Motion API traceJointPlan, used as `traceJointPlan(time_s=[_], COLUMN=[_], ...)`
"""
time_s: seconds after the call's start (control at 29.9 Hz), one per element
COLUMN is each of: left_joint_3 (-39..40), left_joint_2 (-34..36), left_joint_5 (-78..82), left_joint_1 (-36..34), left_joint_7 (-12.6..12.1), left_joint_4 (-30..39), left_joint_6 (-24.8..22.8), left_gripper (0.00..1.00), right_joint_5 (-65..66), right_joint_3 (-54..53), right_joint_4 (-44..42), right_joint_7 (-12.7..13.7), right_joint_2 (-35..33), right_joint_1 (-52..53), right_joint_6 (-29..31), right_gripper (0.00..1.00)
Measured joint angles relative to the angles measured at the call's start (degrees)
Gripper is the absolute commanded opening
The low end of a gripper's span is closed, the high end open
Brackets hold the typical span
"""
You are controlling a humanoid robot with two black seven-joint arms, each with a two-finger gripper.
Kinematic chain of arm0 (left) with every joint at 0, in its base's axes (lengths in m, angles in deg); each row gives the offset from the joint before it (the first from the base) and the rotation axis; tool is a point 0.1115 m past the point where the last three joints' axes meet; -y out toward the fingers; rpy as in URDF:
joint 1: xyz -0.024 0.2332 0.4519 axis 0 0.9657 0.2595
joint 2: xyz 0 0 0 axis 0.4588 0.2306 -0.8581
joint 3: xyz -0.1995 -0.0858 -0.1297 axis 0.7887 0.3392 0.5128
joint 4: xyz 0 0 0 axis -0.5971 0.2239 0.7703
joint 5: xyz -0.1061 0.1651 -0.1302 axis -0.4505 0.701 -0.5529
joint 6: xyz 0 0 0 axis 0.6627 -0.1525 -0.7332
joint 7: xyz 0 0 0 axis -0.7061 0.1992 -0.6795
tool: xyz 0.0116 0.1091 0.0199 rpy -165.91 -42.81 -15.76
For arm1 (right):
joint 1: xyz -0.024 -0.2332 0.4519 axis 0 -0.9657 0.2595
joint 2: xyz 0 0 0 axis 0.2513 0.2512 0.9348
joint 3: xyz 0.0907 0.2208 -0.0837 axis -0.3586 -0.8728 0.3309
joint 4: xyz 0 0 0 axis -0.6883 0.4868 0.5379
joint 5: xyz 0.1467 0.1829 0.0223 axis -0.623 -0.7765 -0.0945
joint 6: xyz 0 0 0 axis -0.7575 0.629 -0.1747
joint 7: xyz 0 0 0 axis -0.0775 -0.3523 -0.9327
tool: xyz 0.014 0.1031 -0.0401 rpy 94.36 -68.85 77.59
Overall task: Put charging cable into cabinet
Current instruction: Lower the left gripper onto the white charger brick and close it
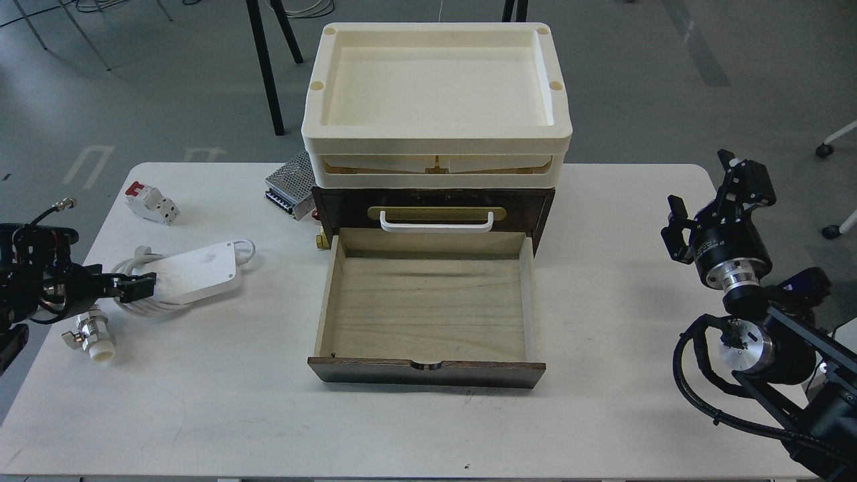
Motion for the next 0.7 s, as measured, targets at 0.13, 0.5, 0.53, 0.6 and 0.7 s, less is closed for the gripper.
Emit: traceJointPlan(time_s=[0.13, 0.5, 0.53, 0.6, 0.7], left_joint_3=[0.0, -0.2, -0.2, -0.2, 0.0], left_joint_2=[-1.6, -4.6, -4.7, -5.0, -5.0], left_joint_5=[-0.4, -0.3, -0.3, -0.3, -0.8], left_joint_1=[1.1, 1.8, 1.8, 1.6, 1.0], left_joint_7=[0.0, 0.0, 0.0, 0.0, 0.0], left_joint_4=[-1.8, -8.3, -8.4, -8.5, -8.5], left_joint_6=[0.1, 0.1, 0.1, 0.0, 0.0], left_gripper=[0.44, 0.07, 0.06, 0.05, 0.04], right_joint_5=[0.0, 0.0, 0.0, 0.0, 0.0], right_joint_3=[0.0, 0.0, 0.0, 0.0, 0.0], right_joint_4=[0.0, 0.0, 0.0, 0.0, 0.0], right_joint_7=[0.0, 0.0, 0.0, 0.0, 0.0], right_joint_2=[0.0, 0.0, 0.0, 0.0, 0.0], right_joint_1=[0.0, 0.0, 0.0, 0.0, 0.0], right_joint_6=[0.0, 0.0, 0.0, 0.0, 0.0], right_gripper=[0.99, 0.99, 0.99, 0.99, 0.99])
